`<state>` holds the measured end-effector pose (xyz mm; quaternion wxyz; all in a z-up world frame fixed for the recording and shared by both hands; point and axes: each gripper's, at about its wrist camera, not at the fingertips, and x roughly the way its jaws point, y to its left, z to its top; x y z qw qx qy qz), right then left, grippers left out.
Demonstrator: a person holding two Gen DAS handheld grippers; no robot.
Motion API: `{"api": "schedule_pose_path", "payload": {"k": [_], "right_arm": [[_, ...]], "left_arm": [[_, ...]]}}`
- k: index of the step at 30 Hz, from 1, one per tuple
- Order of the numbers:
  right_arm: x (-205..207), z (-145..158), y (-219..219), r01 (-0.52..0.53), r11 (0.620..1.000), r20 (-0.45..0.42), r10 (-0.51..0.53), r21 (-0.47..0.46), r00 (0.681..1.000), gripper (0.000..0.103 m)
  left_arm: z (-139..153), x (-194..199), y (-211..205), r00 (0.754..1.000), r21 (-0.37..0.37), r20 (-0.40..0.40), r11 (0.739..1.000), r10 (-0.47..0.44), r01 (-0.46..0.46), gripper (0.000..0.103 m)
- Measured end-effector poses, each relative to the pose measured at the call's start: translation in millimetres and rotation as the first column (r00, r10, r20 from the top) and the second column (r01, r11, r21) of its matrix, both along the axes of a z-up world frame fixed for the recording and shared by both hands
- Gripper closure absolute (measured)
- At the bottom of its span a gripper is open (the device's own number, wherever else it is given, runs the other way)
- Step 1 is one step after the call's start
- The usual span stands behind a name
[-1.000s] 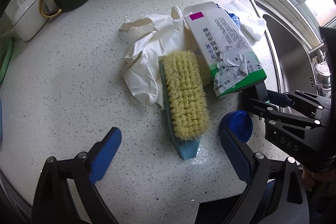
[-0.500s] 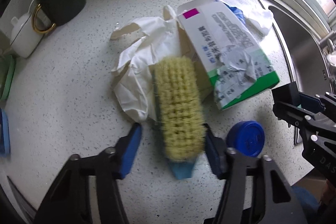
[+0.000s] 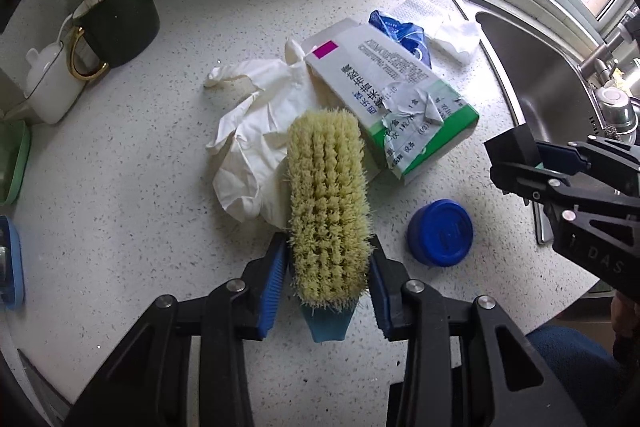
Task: Collect trash
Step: 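Lift the sponge and brush and carry them down toward the red bucket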
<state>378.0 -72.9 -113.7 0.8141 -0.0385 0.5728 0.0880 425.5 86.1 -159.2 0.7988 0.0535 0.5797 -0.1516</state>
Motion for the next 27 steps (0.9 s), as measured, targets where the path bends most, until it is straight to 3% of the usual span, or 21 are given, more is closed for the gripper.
{"api": "schedule_pose_path", "payload": {"k": [11, 17, 21, 27], "right_arm": [[-13, 16, 0, -0.082, 0.996, 0.034, 0.081, 0.024, 0.996, 0.073], [-23, 27, 1, -0.110, 0.992, 0.059, 0.107, 0.061, 0.993, 0.073], [-29, 34, 3, -0.134, 0.989, 0.084, 0.128, 0.067, 0.988, 0.073], [-32, 44, -1, -0.124, 0.987, 0.101, 0.114, 0.100, 0.988, 0.073]], "left_arm": [[45, -18, 16, 0.998, -0.135, 0.054, 0.991, 0.013, -0.006, 0.068], [80, -36, 9, 0.990, -0.150, 0.140, 0.988, -0.027, 0.048, 0.068], [95, -45, 8, 0.980, -0.121, 0.192, 0.990, -0.045, 0.069, 0.067], [107, -47, 5, 0.974, -0.163, 0.216, 0.982, -0.063, 0.100, 0.067]]}}
